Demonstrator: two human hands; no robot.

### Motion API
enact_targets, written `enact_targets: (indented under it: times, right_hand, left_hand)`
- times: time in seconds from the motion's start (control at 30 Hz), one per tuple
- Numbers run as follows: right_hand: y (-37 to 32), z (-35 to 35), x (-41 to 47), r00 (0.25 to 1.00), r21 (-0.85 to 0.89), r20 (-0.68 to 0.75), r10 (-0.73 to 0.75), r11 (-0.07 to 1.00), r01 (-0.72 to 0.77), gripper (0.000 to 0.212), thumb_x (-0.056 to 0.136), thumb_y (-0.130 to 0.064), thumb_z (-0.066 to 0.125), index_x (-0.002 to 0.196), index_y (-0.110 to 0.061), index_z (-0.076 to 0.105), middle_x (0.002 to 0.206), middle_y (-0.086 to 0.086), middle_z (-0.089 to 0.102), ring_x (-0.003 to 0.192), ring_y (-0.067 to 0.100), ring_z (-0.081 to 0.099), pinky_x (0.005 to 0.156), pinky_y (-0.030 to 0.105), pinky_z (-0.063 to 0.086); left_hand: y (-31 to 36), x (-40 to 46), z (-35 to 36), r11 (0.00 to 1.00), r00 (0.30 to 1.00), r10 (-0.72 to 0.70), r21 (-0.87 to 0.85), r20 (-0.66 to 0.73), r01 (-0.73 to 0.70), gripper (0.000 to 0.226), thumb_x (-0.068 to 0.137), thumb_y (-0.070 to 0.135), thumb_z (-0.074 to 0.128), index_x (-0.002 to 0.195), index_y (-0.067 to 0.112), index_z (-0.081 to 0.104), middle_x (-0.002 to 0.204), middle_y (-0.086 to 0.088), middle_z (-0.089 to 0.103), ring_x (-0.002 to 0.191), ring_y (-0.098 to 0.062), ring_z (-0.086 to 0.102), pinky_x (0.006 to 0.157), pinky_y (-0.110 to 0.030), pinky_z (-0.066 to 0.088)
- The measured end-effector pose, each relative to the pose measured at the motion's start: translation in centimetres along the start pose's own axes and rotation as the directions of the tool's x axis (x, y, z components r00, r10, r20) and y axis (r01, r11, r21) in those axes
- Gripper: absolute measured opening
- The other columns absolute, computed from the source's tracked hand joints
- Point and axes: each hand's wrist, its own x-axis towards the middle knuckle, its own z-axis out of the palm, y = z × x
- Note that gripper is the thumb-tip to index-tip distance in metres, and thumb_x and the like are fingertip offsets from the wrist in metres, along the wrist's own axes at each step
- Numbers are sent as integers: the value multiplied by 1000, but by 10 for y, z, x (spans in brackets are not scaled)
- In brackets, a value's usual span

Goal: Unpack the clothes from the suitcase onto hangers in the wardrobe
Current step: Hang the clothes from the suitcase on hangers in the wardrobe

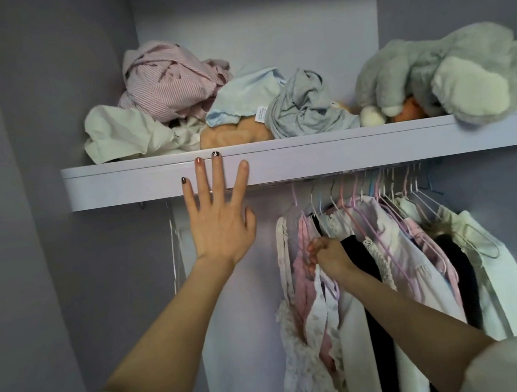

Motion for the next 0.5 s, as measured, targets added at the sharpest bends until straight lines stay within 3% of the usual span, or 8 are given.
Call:
enact_targets:
  times: [0.13, 0.23, 0.3, 0.4, 0.5]
  right_hand:
    - [-5, -6, 12, 998, 79, -62, 25, 997, -20, 42, 85, 22, 27, 61, -8, 45, 62, 8, 42, 44, 20, 45, 36, 18, 46]
    - [1, -10, 18, 995, 50, -70, 76, 996, -73, 39, 87, 21, 28, 65, -7, 45, 64, 9, 42, 27, 9, 46, 32, 17, 42]
    - [10, -12, 20, 995, 5, -31, 98, 995, -98, 37, 89, 19, 26, 69, -7, 43, 67, 7, 41, 27, 7, 43, 31, 17, 39]
    - [16, -23, 23, 996, -73, -59, 72, 994, -77, 37, 90, 15, 28, 67, -9, 45, 66, 6, 44, 42, 15, 46, 46, 26, 48]
    - [18, -39, 24, 988, -99, -139, 65, 992, -79, 35, 91, 13, 30, 68, -9, 46, 68, 5, 46, 39, 14, 49, 49, 25, 49]
  left_hand:
    - [0, 1, 6, 1000, 999, -12, 14, -41, 12, 77, 77, 36, 50, 146, 23, 19, 151, -19, 22, 138, -40, 9, 108, -56, 7]
    - [0, 1, 7, 1000, 998, -10, 8, -62, 11, 82, 77, 33, 60, 146, 23, 18, 152, -19, 22, 139, -41, 12, 110, -58, 11]
    - [1, 1, 6, 1000, 998, -15, 5, -67, 15, 84, 75, 31, 64, 146, 23, 18, 152, -20, 23, 139, -42, 16, 110, -59, 16]
    - [2, 1, 4, 1000, 998, -23, 0, -56, 23, 85, 75, 28, 65, 146, 23, 17, 152, -20, 23, 139, -43, 19, 109, -59, 17]
    - [4, 0, 1, 999, 999, -33, 3, -25, 33, 88, 74, 27, 66, 146, 23, 16, 152, -20, 24, 139, -44, 20, 109, -60, 19]
